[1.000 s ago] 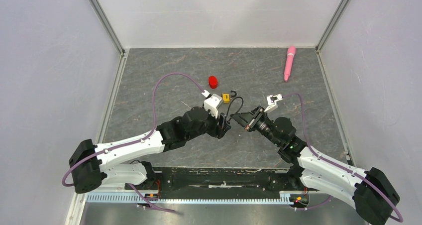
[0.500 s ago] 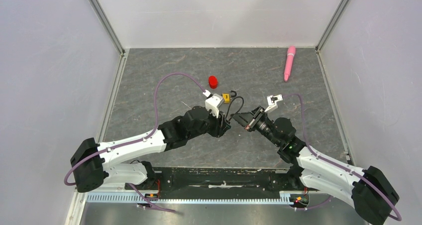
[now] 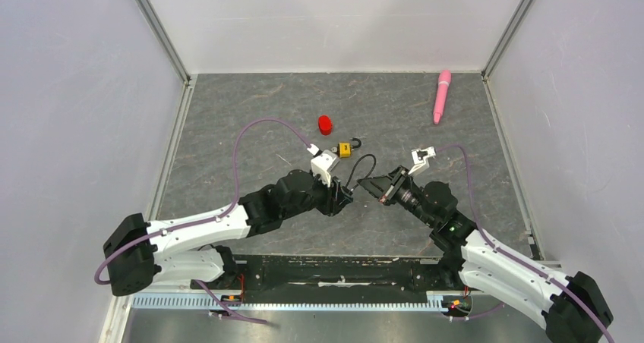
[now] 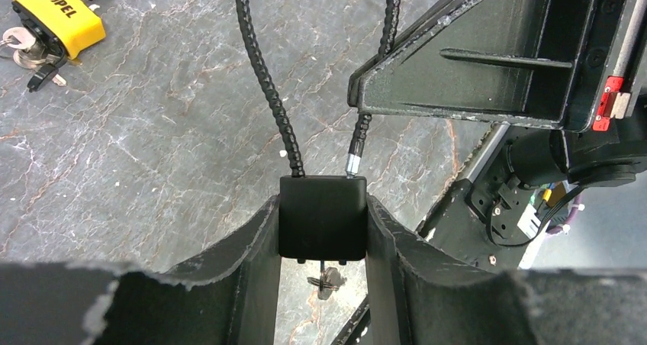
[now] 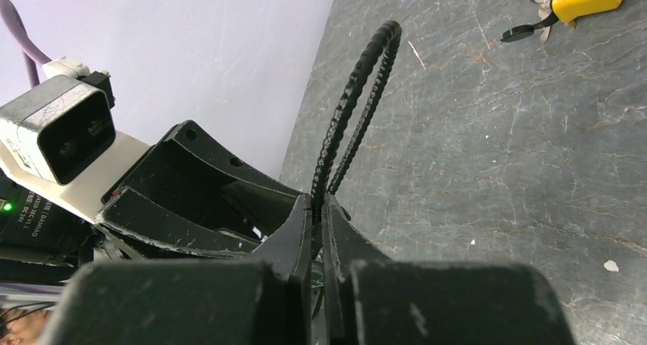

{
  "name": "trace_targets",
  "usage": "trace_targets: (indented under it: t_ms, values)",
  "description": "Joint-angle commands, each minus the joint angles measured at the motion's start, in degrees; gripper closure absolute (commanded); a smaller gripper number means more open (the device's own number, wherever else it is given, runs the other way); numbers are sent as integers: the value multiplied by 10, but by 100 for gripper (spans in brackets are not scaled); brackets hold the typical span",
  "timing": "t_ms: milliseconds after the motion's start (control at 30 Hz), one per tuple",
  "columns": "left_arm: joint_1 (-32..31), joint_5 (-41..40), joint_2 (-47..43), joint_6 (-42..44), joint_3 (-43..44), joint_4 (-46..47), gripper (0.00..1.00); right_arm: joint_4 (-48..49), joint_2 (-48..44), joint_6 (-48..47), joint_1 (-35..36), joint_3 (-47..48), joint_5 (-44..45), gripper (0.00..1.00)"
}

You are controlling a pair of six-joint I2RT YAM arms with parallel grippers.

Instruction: Unlock with the key

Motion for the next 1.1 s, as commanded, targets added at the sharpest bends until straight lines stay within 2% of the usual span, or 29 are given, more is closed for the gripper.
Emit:
trace_targets:
  t_ms: [0, 200, 333, 500, 600, 667, 767, 933, 1000, 1067]
  values:
    - [-11, -8, -17, 20, -29, -80, 98, 35, -11, -16, -32, 18, 77, 100]
    - [-11, -27, -17, 34, -23, -101, 98, 6, -26, -22, -44, 16, 92, 100]
    - [-15, 5, -25, 41, -32, -89, 98, -23, -41, -42, -47, 18, 136, 100]
    - [-35, 35, -23, 70, -24, -80, 98, 9, 5, -59, -48, 45, 64, 100]
    - [-58, 25, 4, 81, -5, -88, 98, 32, 35, -85, -48, 65, 19, 100]
    - [-69, 11, 25, 84, 8, -105, 98, 7, 56, -100, -48, 96, 2, 100]
    - [-74, -15, 27, 79, 14, -126, 98, -40, 36, -130, -51, 106, 78, 100]
    - [-71, -92, -18, 50, -3, -145, 98, -83, 2, -176, -57, 115, 131, 100]
    - [-66, -126, -22, 41, 0, -164, 98, -106, 1, -188, -58, 114, 146, 95]
    - [-60, -153, -19, 29, 8, -186, 98, -131, 3, -201, -58, 114, 157, 82]
